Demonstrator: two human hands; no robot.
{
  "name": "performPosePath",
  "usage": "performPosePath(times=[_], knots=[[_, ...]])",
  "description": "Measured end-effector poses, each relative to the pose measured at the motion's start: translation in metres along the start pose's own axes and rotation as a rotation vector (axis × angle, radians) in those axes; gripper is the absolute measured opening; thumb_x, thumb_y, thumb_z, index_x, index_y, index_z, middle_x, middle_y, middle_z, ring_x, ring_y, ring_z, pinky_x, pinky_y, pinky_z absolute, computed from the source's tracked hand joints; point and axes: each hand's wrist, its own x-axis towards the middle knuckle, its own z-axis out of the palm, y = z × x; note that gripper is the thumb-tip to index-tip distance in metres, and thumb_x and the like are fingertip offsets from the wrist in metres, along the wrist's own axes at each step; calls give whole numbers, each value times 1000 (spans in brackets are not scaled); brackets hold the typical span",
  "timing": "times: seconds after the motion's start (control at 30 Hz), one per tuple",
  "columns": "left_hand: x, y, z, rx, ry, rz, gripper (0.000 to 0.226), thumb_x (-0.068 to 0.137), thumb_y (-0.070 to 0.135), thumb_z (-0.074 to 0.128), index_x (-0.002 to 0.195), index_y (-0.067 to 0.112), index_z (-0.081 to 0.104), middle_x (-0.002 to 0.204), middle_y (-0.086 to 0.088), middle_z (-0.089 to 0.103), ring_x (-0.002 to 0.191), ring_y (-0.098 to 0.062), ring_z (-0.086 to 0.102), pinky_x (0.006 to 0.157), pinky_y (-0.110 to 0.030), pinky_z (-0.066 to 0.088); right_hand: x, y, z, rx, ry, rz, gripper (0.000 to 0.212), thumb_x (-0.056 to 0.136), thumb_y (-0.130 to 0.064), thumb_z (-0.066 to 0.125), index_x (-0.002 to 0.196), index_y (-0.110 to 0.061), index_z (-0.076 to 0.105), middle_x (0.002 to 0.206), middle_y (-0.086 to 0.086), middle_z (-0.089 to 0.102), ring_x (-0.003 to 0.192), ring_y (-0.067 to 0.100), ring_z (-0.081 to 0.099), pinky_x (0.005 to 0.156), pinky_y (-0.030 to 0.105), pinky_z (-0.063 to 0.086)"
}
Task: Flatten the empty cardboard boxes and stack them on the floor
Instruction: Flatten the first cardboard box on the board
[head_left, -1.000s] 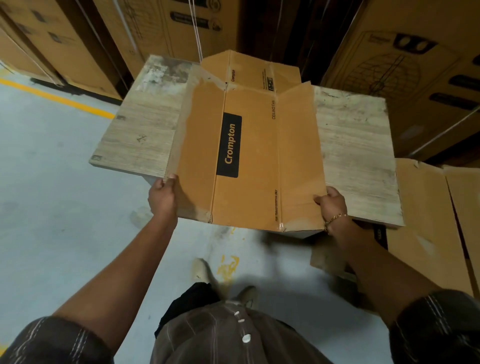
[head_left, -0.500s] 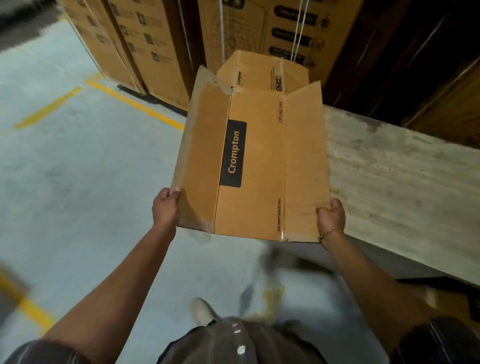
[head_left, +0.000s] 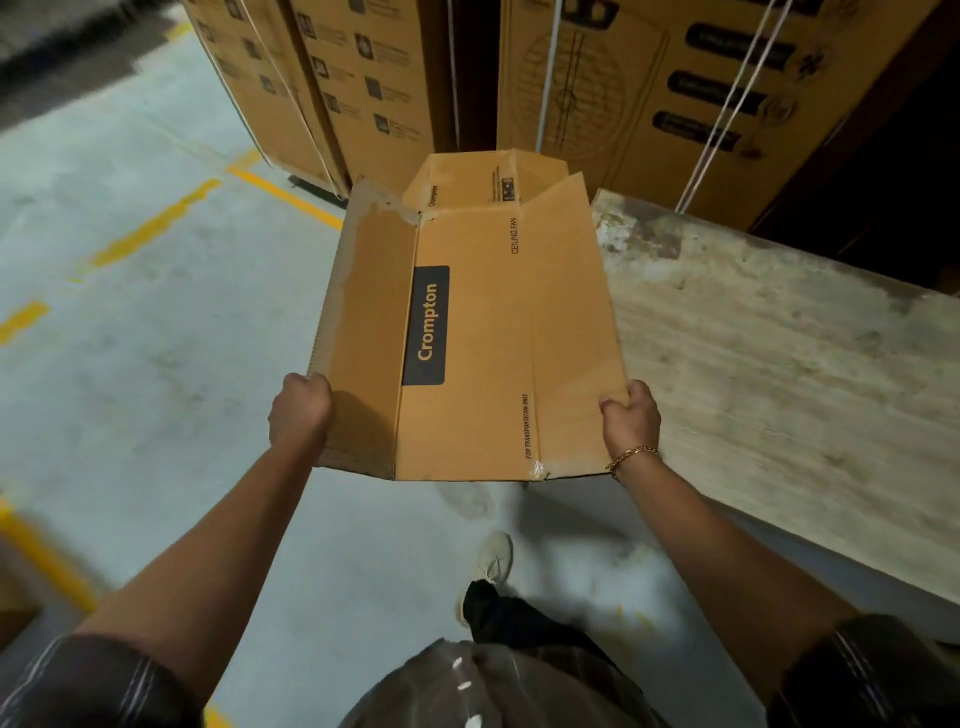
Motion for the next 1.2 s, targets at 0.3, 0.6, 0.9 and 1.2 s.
performPosePath(times=[0.3, 0.6, 0.9, 1.2], knots=[[128, 9, -8, -117, 29, 27, 33, 101, 29, 39, 122, 10, 56, 121, -18, 62, 110, -41, 57, 98, -54, 48, 33, -51, 120, 24, -6, 51, 37, 91, -8, 61, 128, -8, 55, 120, 13, 65, 107, 31, 61, 85, 30, 45], [271, 27, -3, -165, -120, 21, 26, 94, 22, 43, 111, 12, 59, 108, -11, 62, 102, -36, 57, 93, -55, 51, 41, -66, 237, -26, 75, 134, 27, 92, -12, 61, 119, -13, 59, 115, 11, 67, 104, 32, 63, 79, 27, 43], [377, 11, 51, -107, -271, 28, 22, 89, 10, 41, 102, 10, 58, 99, -10, 62, 98, -35, 59, 89, -50, 51, 76, -55, 319, -123, 140, 230, 42, 91, -3, 57, 132, 2, 51, 132, 23, 58, 122, 37, 53, 94, 34, 40], [460, -74, 180, -35, -348, 48, 25, 90, 8, 48, 112, 10, 60, 106, -12, 64, 95, -31, 60, 82, -44, 53, 154, 71, 404, -142, 71, 320, 37, 86, -6, 54, 122, -1, 54, 118, 22, 60, 107, 37, 56, 81, 33, 40]])
